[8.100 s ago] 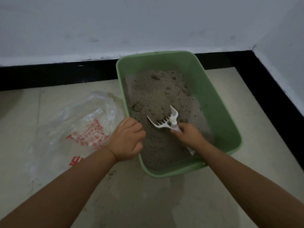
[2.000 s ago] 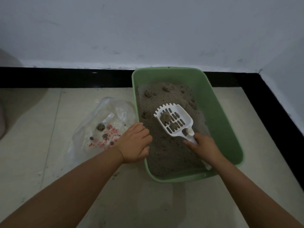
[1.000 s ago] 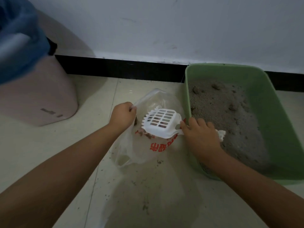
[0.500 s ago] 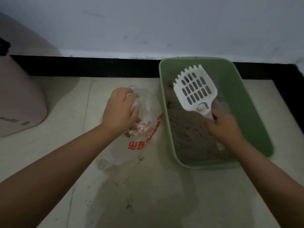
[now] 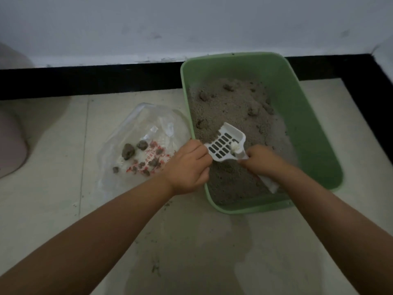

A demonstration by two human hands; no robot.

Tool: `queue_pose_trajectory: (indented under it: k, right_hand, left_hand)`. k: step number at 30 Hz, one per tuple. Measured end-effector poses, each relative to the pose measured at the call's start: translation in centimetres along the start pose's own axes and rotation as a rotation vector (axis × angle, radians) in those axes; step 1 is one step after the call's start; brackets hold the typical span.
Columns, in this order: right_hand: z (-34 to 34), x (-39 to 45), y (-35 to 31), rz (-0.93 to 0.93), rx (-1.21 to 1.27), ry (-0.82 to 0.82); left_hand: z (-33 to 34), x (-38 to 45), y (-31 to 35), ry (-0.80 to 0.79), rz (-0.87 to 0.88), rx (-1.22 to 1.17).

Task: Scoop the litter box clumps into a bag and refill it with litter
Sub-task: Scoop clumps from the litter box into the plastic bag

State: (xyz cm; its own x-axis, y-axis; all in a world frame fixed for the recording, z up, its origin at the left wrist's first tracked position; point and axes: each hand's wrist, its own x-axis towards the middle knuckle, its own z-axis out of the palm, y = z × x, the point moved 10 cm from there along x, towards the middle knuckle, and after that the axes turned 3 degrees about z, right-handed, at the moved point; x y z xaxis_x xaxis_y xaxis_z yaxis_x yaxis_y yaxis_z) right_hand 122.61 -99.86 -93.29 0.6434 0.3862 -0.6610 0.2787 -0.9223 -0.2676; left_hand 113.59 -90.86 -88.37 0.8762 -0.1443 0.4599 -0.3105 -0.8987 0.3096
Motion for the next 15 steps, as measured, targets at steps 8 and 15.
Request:
queue_pose_trajectory:
  k: [8, 15]
  right_hand:
    - [1.6, 3.6, -1.9, -0.076, 0.118, 0.060]
    - [1.5, 5.5, -2.4, -0.105, 0.255, 0.154]
  left_hand:
    - [0.8, 0.0, 0.1, 0.076, 0.032, -0.011]
    - [0.8, 0.1, 0.0, 0.084, 0.028, -0.007]
